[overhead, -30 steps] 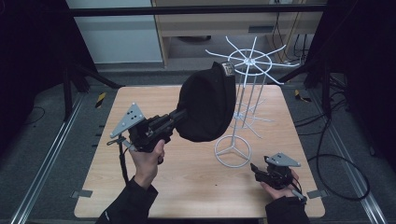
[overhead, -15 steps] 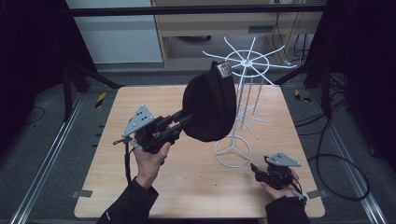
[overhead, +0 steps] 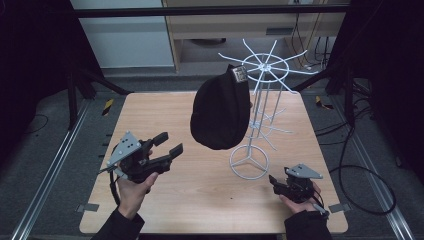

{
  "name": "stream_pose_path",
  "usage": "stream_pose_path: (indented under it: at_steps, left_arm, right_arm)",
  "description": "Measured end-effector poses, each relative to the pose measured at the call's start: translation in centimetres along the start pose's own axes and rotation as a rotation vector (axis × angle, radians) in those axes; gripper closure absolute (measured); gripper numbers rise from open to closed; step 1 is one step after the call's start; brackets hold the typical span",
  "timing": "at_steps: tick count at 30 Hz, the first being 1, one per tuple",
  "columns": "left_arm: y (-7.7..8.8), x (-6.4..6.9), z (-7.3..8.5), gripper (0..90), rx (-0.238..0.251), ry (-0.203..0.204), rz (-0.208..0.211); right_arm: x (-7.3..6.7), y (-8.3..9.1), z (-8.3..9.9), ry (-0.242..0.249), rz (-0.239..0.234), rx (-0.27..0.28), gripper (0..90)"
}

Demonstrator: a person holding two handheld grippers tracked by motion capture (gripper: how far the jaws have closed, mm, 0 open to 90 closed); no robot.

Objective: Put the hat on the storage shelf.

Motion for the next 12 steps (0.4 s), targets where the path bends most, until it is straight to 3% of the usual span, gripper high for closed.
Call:
stream_pose_path:
  at_steps: [5,6,7,9,10,11,12]
  left_arm:
    - [1.0,-2.9,4.6,29.0,-0.114,0.006,-0.086]
    - [1.0,-2.9,4.6,28.7,-0.114,0.006,-0.086]
    - [1.3,-4.1,6.5,28.4,-0.167,0.011,-0.120]
    - [1.5,-5.1,8.3,28.4,-0.219,0.007,-0.155]
    - [1.5,-5.1,8.3,28.3,-0.219,0.007,-0.155]
    - [2.0,-6.6,10.3,27.9,-0.274,0.019,-0.203]
    - [2.0,-6.6,10.3,28.0,-0.274,0.019,-0.203]
  right_arm:
    - [0.2,0.0,0.1,-0.014,0.006,-0.003,30.8]
    - [0.3,-0.1,0.1,-0.012,0.005,-0.004,30.3]
    - [0.3,-0.1,0.1,-0.015,0.006,-0.005,29.7]
    - [0.3,-0.1,0.2,-0.026,0.008,-0.008,28.8]
    - [0.3,-0.1,0.2,-0.026,0.008,-0.008,28.8]
    - [0.4,-0.1,0.2,-0.024,0.010,-0.009,28.0]
    - [0.4,-0.2,0.3,-0.025,0.011,-0.011,27.7]
Point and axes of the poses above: each handheld gripper's, and its own axes: y roughly backward along the jaws, z roughly out of its underside, x roughly to its right, the point moved 4 cm from there along -y, roughly forward along the jaws, and after that the axes turned 3 degrees about -z, right-handed, at the moved point
